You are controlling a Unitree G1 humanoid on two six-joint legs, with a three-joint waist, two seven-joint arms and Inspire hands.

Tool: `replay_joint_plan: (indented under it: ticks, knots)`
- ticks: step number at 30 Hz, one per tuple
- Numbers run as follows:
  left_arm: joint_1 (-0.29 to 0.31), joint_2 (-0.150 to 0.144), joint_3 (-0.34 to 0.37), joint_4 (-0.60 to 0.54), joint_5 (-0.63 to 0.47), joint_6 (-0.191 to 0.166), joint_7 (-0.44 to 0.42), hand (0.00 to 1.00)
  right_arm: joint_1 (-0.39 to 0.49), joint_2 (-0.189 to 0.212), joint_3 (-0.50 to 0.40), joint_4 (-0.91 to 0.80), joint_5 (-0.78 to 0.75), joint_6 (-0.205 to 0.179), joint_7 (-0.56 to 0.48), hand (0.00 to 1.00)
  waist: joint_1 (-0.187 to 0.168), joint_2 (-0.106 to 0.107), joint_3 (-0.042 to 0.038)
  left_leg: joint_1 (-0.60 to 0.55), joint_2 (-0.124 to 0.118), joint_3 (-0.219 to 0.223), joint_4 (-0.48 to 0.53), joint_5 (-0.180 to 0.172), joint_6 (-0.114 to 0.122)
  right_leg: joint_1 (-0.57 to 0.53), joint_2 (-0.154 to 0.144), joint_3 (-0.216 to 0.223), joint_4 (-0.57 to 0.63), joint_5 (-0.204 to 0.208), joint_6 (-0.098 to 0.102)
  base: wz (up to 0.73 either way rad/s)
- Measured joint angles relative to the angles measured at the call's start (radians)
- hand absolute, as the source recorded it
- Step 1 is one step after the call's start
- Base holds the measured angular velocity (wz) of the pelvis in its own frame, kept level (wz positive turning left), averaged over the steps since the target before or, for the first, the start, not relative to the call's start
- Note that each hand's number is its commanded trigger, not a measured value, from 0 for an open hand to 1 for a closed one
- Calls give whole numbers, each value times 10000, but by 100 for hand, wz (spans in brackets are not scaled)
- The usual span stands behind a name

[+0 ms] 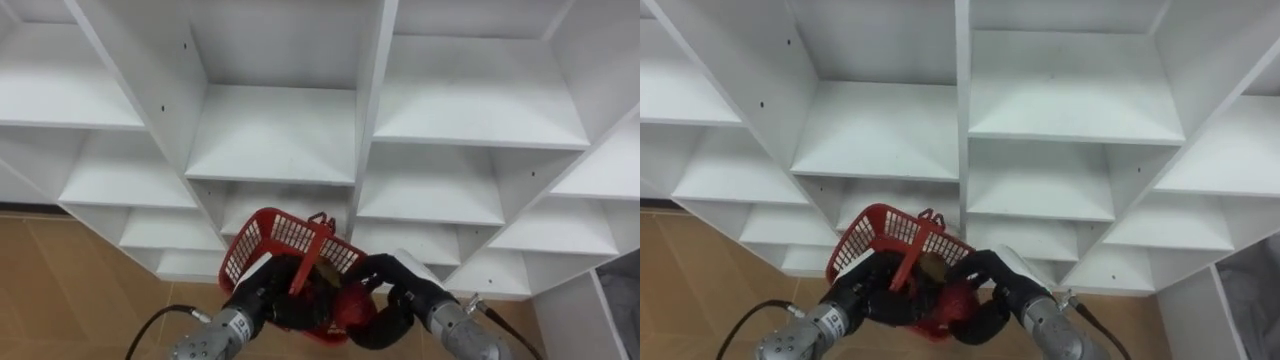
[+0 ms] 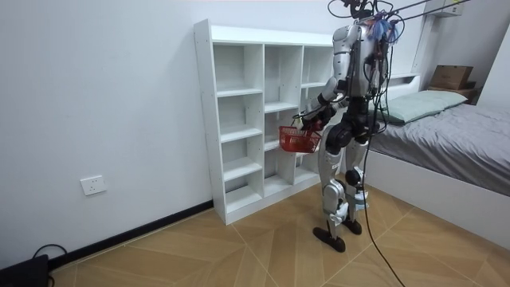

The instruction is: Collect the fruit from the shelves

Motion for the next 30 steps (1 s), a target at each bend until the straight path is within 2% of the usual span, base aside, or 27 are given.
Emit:
replay_joint_plan:
  ticks: [12,14,21,26,30]
  knots:
    - [-26,-17,-54,189,-217,-106,-20,100,-325,2,93,-1,-12,25,-41,100,69,53,96,17,-8,-37,-8,0,0,54,9,-82,-30,0,0,1]
    - [-43,-21,-34,193,-411,-108,-18,100,-463,32,98,-3,-12,25,-42,100,78,48,150,-22,-9,-22,-8,0,0,12,8,-78,-31,0,0,0]
    - [-229,-73,-22,313,-511,-117,-18,100,-626,17,97,-2,-12,38,-45,100,75,47,150,-121,-12,-18,-5,2,0,-57,5,-80,-78,0,0,0]
    - [-329,-128,-46,474,-530,-111,-2,100,-682,23,107,-2,-10,245,-63,100,73,42,147,-131,-8,-17,-4,2,0,-50,10,-79,-122,1,-2,0]
    - [-344,-129,-47,471,-527,-110,-4,100,-682,55,107,-4,-19,258,-62,100,72,31,140,-136,0,-12,-3,3,-1,-44,10,-77,-142,3,-5,0]
